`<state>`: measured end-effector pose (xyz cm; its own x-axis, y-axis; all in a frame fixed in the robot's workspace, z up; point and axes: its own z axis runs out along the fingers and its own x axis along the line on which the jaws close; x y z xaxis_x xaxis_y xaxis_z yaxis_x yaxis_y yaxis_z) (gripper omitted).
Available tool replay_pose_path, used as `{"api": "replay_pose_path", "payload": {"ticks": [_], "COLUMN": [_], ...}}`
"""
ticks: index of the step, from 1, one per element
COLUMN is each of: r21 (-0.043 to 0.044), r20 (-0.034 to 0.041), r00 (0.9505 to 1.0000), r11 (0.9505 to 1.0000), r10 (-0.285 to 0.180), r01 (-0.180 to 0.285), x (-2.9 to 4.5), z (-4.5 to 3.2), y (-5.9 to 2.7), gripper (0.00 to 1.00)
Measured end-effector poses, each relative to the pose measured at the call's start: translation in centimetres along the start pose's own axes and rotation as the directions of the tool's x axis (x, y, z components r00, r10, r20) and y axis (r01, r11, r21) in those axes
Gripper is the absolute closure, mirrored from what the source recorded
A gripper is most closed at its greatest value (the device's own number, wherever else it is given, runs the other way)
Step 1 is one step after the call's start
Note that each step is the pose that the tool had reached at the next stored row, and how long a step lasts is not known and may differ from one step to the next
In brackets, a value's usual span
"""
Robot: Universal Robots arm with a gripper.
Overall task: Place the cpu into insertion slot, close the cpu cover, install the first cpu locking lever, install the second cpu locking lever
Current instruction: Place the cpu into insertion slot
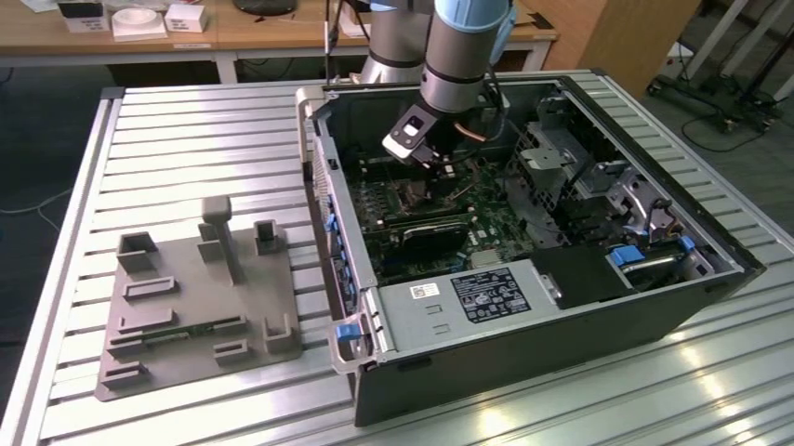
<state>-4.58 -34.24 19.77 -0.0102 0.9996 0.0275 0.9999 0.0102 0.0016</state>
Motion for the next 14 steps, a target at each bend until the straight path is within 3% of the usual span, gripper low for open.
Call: {"api": "replay_pose_path", "payload": {"ticks": [14], "r21": [0.0013], "r20": [0.0000], "r00": [1.0000], "r11": [1.0000], "r10": [0.002], "r01": [-0.002], "x": [-0.01], "z": [0.41], "y": [-0.03], "gripper": [0.46]}}
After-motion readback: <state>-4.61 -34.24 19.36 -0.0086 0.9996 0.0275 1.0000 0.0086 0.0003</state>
